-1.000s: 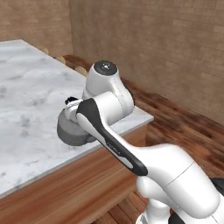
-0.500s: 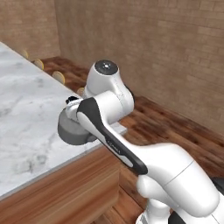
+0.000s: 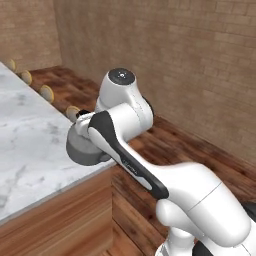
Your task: The kettle is done boiling. Turn off the stove, then wait for 300 timesteps before moving the kettle to the dining table.
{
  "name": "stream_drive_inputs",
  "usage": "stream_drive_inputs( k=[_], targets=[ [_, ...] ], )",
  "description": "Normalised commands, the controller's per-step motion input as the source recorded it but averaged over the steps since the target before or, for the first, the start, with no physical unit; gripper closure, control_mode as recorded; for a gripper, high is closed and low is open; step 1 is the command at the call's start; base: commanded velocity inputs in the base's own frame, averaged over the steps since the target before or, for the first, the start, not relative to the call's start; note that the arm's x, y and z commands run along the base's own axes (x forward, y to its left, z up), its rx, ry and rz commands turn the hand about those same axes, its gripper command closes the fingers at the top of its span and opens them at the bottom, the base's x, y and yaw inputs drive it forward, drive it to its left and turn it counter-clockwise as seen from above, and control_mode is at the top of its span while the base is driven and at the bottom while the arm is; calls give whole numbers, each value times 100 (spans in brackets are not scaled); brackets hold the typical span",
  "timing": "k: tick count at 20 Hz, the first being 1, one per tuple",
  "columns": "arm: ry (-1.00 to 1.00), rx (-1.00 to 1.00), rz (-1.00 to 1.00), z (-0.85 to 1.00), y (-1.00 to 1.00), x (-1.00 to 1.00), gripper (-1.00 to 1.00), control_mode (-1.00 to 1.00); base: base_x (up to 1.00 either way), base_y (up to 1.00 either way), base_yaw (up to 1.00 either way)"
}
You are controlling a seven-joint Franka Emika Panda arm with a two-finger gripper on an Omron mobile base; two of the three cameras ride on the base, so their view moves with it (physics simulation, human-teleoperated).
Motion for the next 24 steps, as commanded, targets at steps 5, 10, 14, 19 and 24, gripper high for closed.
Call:
stream_drive_inputs(
  k=[5, 10, 14, 19, 24],
  targets=[
    [0, 0, 0, 0, 0, 0, 100, 100, 0, -72, 4],
    [0, 0, 0, 0, 0, 0, 100, 100, 0, -66, 8],
    [0, 0, 0, 0, 0, 0, 100, 100, 0, -52, 15],
    [0, 0, 0, 0, 0, 0, 100, 100, 5, -43, 24],
    [0, 0, 0, 0, 0, 0, 100, 100, 6, -39, 30]
  ],
)
